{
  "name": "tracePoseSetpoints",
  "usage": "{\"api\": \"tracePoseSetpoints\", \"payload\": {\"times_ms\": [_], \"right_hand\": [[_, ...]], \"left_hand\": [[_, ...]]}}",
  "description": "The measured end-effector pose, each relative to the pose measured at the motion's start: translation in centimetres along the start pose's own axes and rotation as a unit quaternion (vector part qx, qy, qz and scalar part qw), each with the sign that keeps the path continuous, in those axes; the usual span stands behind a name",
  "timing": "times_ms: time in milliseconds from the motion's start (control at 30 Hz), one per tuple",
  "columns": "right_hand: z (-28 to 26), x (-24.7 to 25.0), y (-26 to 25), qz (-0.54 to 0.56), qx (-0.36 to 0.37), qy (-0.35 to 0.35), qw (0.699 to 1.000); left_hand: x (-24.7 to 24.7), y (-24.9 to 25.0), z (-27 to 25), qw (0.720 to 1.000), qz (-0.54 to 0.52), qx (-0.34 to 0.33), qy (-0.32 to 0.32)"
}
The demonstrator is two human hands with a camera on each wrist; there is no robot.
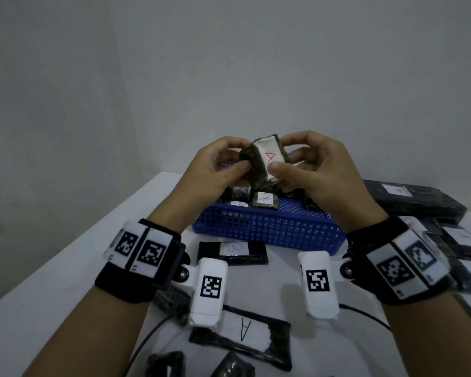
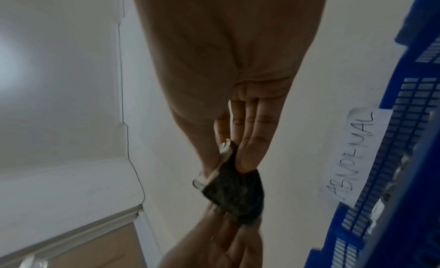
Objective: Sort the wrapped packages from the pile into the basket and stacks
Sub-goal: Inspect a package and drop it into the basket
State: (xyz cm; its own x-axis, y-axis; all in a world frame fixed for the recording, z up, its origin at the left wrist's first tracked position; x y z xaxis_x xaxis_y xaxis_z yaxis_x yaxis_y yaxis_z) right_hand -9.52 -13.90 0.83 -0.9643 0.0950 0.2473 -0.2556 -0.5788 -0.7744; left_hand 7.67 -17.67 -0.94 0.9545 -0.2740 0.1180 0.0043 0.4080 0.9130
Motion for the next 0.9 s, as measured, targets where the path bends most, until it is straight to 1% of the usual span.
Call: {"api": "tracePoseSetpoints", "payload": {"times_ms": [33, 133, 167, 233, 333, 433, 500, 567, 633, 733, 800, 833, 900], "right_hand": [[0.0, 0.1, 0.0, -0.025, -0.004, -0.017, 1.000], [-0.6, 0.0, 0.0, -0.105, -0.014, -0.117, 0.988], [-0.7, 0.0, -0.2, -0.114, -0.009, -0.132, 0.985], [-0.4, 0.6, -0.4, -0.148, 0.021, -0.113, 0.982], [1.2, 1.8, -0.8, -0.248, 0.043, -0.079, 0.964], [3.7, 3.1, -0.4, -0.313, 0.010, -0.088, 0.946], [5.7, 3.4, 1.0, -0.358, -0.035, -0.133, 0.923], [7.7, 3.0, 3.2, -0.397, -0.075, -0.193, 0.894], [9.2, 2.2, 5.5, -0.442, -0.108, -0.256, 0.853], [10.2, 1.0, 9.0, -0.531, -0.143, -0.357, 0.755], [10.4, 0.3, 10.6, -0.563, -0.164, -0.404, 0.702], [10.4, 0.1, 11.3, -0.571, -0.172, -0.420, 0.684], [10.5, -0.5, 12.2, -0.581, -0.174, -0.442, 0.661]], "left_hand": [[-0.2, -0.3, 0.0, 1.000, -0.008, 0.009, -0.005], [-0.3, -1.1, 0.3, 0.997, -0.058, 0.039, -0.008], [-0.4, -1.3, 0.6, 0.996, -0.074, 0.050, -0.009], [-0.9, -1.5, 1.1, 0.995, -0.078, 0.063, -0.021], [-1.9, -1.7, 2.7, 0.995, -0.046, 0.083, -0.032], [-2.4, -1.9, 4.7, 0.994, 0.020, 0.105, -0.019], [-2.4, -2.3, 6.3, 0.990, 0.081, 0.114, -0.004], [-2.4, -3.4, 7.5, 0.986, 0.106, 0.130, 0.008], [-2.4, -5.1, 8.0, 0.982, 0.104, 0.155, 0.016], [-2.2, -7.3, 8.1, 0.978, 0.117, 0.169, 0.032], [-2.0, -7.8, 8.2, 0.978, 0.123, 0.159, 0.049], [-1.9, -7.8, 8.3, 0.979, 0.124, 0.150, 0.053], [-2.0, -7.7, 8.5, 0.980, 0.136, 0.135, 0.053]]}}
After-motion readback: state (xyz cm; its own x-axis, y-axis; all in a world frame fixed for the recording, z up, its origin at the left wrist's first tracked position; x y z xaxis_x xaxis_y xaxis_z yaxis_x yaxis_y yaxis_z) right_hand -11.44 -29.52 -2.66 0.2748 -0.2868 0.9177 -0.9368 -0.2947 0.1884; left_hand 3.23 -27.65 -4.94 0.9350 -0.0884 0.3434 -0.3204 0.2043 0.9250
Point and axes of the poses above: each hand's wrist, its own z-axis towards the middle knuckle, its own x-axis out of the back of the hand, y = z × x, the point moved 7 cm from there along z, towards the middle knuckle, and after that the axes turned 5 degrees about x, right-handed, at the moved point
